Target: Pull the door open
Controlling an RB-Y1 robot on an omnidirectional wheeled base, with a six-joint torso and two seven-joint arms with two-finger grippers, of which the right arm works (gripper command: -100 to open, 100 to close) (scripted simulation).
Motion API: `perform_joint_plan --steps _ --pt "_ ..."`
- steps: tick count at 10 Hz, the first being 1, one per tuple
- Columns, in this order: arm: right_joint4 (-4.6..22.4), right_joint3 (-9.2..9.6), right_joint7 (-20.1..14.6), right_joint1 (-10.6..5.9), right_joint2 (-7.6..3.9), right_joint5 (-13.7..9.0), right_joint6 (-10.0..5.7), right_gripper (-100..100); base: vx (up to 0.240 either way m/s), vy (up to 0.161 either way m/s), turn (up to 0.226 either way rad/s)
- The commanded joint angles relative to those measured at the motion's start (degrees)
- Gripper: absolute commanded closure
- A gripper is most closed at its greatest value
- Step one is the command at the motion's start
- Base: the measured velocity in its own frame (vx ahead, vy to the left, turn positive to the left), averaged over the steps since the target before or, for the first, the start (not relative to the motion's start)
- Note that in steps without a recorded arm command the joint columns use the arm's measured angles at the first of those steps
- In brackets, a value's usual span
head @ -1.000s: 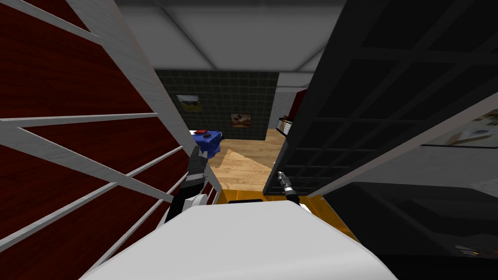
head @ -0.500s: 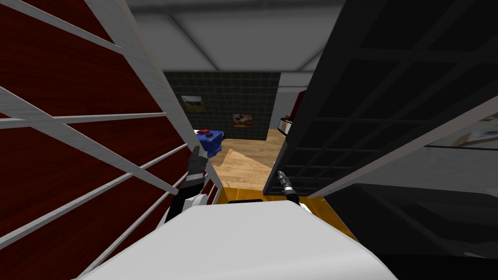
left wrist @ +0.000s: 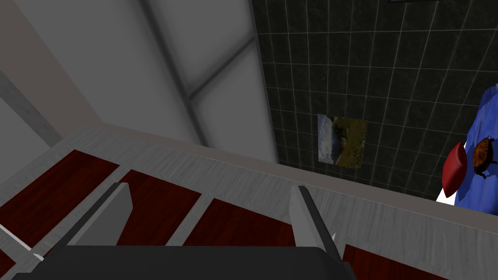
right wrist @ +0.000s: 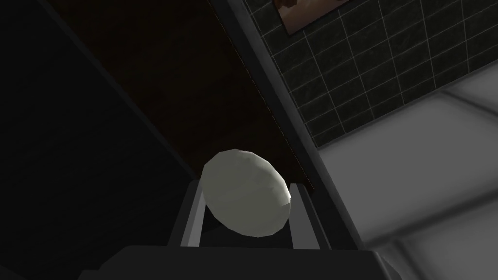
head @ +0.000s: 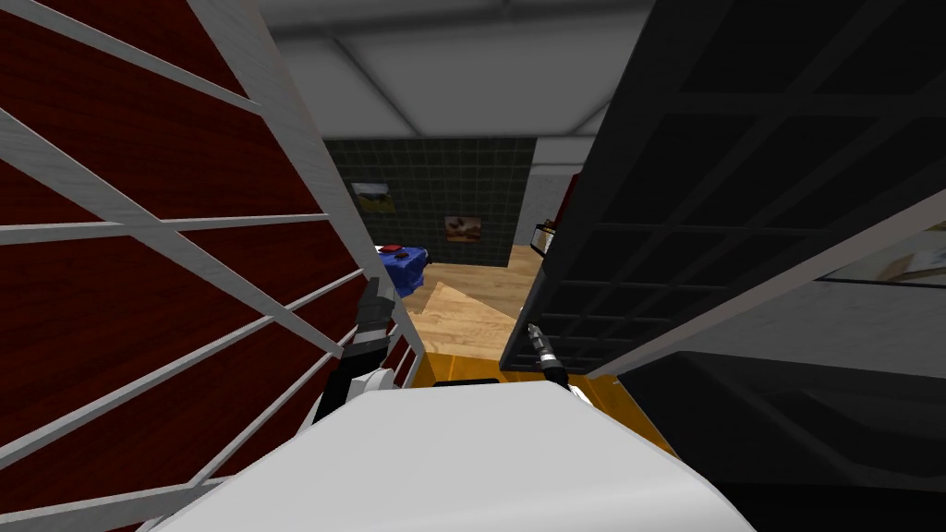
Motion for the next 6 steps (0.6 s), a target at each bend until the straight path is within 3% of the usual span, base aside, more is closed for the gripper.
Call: perform_joint_plan --steps 1,6 --pt "0.74 0.49 -1.97 -0.44 0.16 -0.44 -0.45 100 -0.033 -0.019 0.025" --pt "1.03 2.15 -9.6 -0.81 -0.21 -3.68 -0.24 100 -0.034 -0.015 0.048"
